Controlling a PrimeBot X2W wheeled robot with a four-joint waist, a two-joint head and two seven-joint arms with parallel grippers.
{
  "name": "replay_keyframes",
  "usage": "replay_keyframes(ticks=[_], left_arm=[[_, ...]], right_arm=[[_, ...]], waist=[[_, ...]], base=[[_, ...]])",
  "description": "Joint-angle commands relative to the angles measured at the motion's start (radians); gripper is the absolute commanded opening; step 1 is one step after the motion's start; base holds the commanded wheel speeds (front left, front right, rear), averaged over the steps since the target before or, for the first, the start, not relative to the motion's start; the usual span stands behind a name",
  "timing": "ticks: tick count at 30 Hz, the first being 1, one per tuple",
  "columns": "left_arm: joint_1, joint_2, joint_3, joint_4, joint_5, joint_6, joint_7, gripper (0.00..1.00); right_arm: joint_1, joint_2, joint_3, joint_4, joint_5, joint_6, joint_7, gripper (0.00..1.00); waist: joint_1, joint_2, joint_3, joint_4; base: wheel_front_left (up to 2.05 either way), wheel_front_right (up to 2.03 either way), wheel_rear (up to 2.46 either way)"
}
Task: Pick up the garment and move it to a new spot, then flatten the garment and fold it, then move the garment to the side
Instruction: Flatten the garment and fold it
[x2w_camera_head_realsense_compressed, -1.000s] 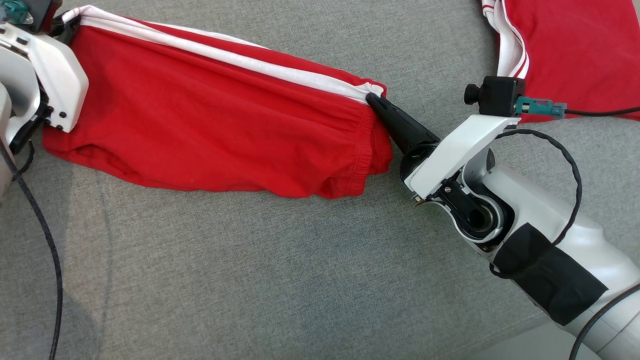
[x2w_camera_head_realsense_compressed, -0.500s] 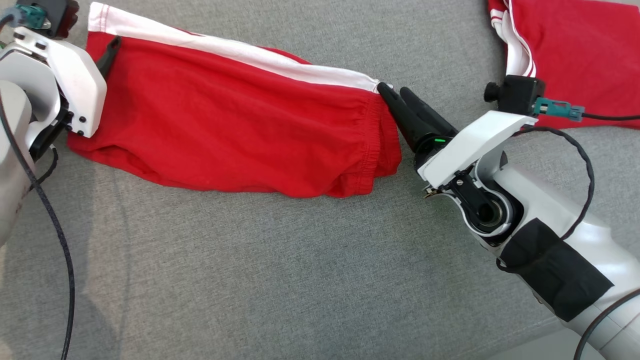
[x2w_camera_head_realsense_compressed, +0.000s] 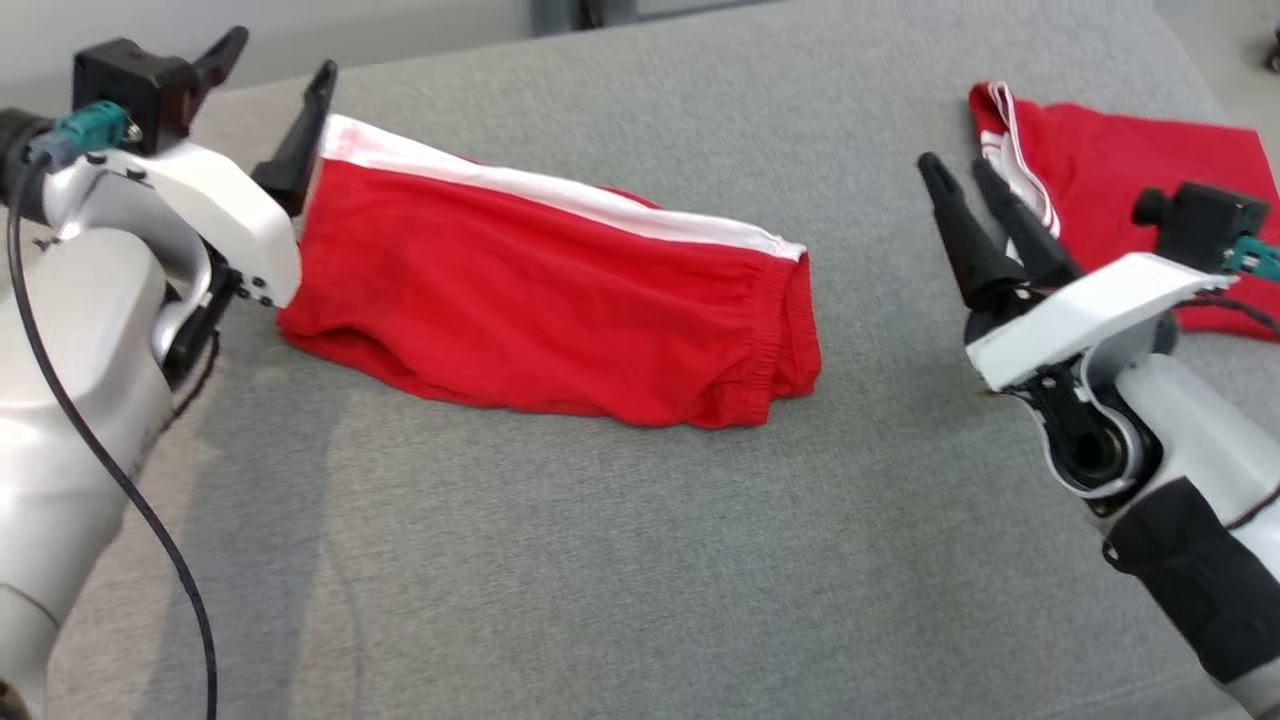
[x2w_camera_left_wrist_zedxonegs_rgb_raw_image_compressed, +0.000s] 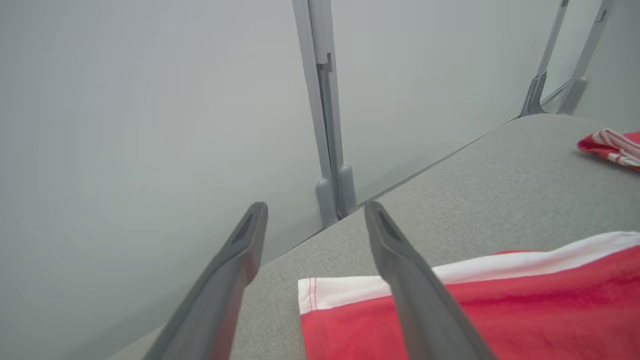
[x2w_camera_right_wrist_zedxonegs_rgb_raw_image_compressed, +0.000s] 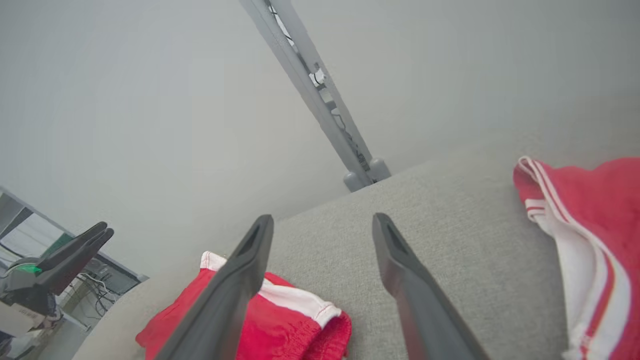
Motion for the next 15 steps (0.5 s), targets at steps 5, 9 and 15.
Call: replay_keyframes(ticks=[5,9,15], left_arm=[[0.141,0.028,0.138,-0.236,0.043,0.082,-0.011,1.0],[0.312,0.038,0.292,-0.481,0.121,0.155,-0.011,1.0],[0.591,0.002,0.495,-0.758,0.267,0.21,-0.011,1.0]], right_arm=[[0.144,0.006,-0.197,-0.082,-0.332,0.0,-0.004,1.0],[0.283,0.048,-0.324,-0.162,-0.53,0.0,-0.003,1.0],[0.443,0.111,-0.431,-0.262,-0.71,0.0,-0.003,1.0]], waist=[[0.0,0.0,-0.104,0.09],[0.0,0.0,-0.152,0.134],[0.0,0.0,-0.203,0.187]], base=[[0.0,0.0,0.0],[0.0,0.0,0.0],[0.0,0.0,0.0]])
